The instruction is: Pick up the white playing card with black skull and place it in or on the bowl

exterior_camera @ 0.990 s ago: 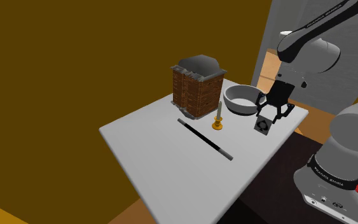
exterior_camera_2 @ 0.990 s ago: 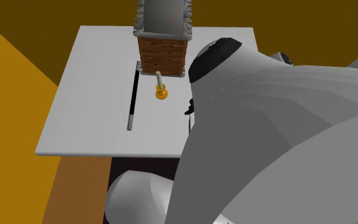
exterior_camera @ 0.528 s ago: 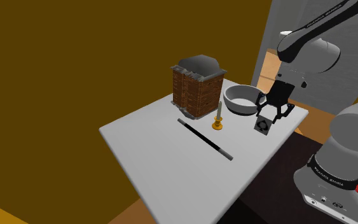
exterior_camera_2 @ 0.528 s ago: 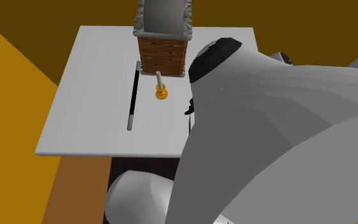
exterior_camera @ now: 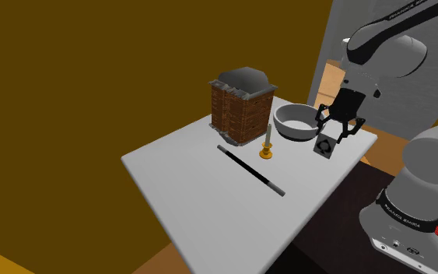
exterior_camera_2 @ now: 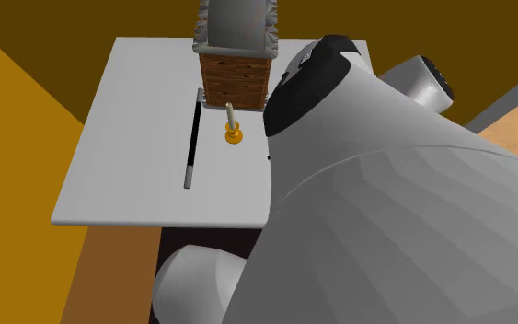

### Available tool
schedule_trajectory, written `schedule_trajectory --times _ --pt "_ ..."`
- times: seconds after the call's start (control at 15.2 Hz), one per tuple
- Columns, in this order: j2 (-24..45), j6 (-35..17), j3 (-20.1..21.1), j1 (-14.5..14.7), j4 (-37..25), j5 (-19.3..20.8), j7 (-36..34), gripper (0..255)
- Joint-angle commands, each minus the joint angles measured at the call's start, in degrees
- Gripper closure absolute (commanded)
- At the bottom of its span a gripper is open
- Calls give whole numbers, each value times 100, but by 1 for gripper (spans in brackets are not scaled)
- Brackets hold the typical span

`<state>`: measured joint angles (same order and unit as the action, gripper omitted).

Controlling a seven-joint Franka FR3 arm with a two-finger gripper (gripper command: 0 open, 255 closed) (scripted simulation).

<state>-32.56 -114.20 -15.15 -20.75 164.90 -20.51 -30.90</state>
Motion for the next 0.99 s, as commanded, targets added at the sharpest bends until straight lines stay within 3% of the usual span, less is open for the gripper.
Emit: schedule_trajectory --times 0.0,0.92 --pt "-151 208 33 -25 -79 42 -116 255" --pt "-841 1439 156 -123 -741 197 -696 255"
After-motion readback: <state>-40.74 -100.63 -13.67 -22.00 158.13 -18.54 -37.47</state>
